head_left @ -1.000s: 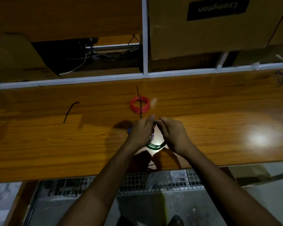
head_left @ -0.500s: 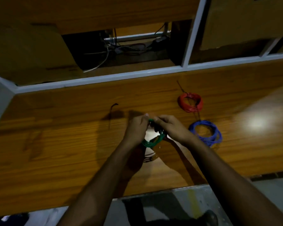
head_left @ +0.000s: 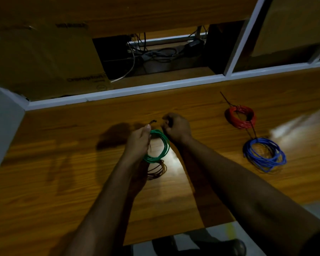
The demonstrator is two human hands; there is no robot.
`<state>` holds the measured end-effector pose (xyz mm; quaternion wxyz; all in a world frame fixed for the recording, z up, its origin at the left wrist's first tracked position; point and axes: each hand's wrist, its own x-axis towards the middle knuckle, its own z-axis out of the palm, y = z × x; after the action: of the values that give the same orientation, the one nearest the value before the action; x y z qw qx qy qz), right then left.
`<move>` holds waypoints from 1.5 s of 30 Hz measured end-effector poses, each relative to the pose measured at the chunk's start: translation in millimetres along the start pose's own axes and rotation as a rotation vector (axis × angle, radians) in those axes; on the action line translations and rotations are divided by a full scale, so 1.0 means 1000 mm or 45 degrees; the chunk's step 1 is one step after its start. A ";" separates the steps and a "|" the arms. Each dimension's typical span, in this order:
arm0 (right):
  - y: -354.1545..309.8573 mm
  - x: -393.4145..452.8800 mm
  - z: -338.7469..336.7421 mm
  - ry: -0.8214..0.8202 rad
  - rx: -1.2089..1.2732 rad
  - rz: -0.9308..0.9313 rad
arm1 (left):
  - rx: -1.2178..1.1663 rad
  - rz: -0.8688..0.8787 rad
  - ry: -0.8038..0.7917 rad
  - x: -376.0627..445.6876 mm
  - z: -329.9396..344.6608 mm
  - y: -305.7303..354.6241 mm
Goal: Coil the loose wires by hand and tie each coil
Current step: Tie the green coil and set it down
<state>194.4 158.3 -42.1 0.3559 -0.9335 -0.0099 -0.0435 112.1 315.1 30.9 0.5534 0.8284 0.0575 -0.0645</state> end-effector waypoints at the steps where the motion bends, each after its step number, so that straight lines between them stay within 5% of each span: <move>1: -0.003 0.007 0.006 -0.002 0.003 -0.012 | 0.007 0.006 0.010 0.001 -0.003 0.001; 10: -0.004 0.019 0.031 0.126 -0.027 -0.066 | -0.015 -0.011 0.118 0.011 -0.020 -0.005; 19: 0.012 -0.040 -0.013 -0.026 0.997 0.247 | -0.141 0.049 0.019 0.006 0.006 0.006; 27: 0.039 -0.117 -0.066 0.053 1.347 0.421 | -0.158 0.107 -0.081 -0.021 0.079 0.031; 39: 0.164 -0.168 -0.234 0.317 0.714 0.256 | -0.207 0.096 -0.223 -0.108 0.235 0.088; 45: 0.215 -0.194 -0.295 0.238 0.815 0.213 | -0.219 0.088 -0.277 -0.156 0.315 0.112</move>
<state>-10.0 -195.9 17.4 0.6323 -0.7641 0.0865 -0.0943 -36.7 -22.1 40.2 0.6274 0.7674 -0.0260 -0.1296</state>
